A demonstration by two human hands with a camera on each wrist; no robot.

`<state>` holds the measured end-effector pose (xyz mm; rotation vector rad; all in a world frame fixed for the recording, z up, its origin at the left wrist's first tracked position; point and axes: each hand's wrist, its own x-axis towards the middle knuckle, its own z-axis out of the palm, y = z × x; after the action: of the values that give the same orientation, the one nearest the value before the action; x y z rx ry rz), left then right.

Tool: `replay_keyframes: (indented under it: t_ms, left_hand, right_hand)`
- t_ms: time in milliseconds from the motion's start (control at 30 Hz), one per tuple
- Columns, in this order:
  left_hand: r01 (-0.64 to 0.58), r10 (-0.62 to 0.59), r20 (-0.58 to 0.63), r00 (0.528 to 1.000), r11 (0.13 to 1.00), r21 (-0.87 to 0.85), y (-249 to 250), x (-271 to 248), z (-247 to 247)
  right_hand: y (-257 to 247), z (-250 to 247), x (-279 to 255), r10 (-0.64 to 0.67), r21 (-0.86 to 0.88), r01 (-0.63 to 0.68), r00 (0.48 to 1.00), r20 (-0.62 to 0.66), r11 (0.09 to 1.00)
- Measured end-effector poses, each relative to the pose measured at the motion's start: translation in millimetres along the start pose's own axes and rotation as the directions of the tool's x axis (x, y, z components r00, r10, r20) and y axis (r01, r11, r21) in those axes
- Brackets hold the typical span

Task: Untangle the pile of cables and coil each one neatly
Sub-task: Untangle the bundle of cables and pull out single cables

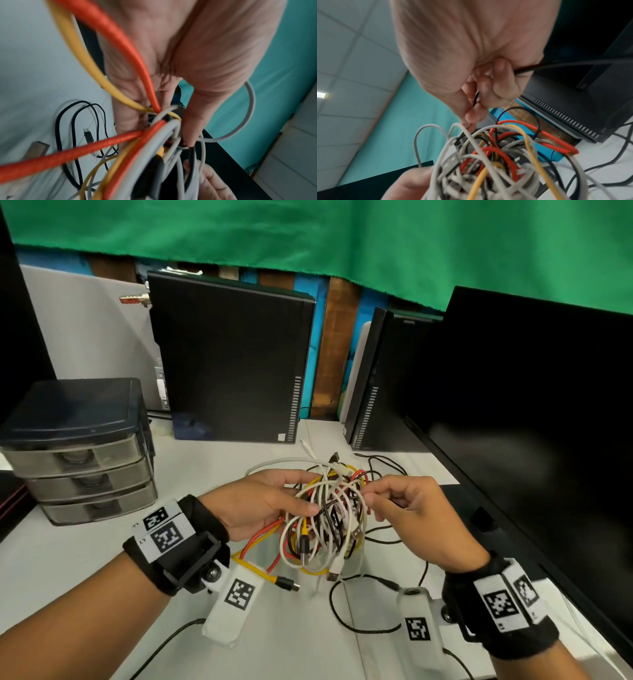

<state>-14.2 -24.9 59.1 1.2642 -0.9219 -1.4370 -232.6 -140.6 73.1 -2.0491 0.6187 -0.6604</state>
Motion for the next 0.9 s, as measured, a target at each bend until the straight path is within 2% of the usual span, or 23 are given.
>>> replay_keyframes:
  t_ms: [200,400,500,600,700,900]
  left_hand:
    - [-0.06,0.061,-0.019,0.998,0.998,0.034,0,-3,4]
    - [-0.087,0.089,0.097,0.991,0.996,-0.024,3,-6,6]
    - [-0.083,0.092,0.075,0.993,0.99,-0.11,2,-5,6]
    - [-0.078,0.08,0.043,0.996,0.995,-0.059,0,-3,7]
    - [-0.073,0.073,-0.004,0.997,0.997,-0.039,0,-3,7]
    - [-0.095,0.097,0.072,0.993,0.995,-0.039,1,-6,10]
  right_hand:
    - [-13,19,-9,-0.046,0.1,0.042,0.998,0.037,0.994]
    - [-18,29,-16,-0.055,0.091,0.056,0.998,-0.005,0.994]
    - [-20,26,-17,-0.064,0.096,0.069,0.996,-0.056,0.993]
    - [-22,26,-18,-0.061,0.082,0.064,0.998,-0.034,0.995]
    - [-22,25,-16,0.0,0.086,0.0,1.0,0.002,0.996]
    - [-24,27,-14,-0.008,0.113,0.011,1.0,-0.025,0.994]
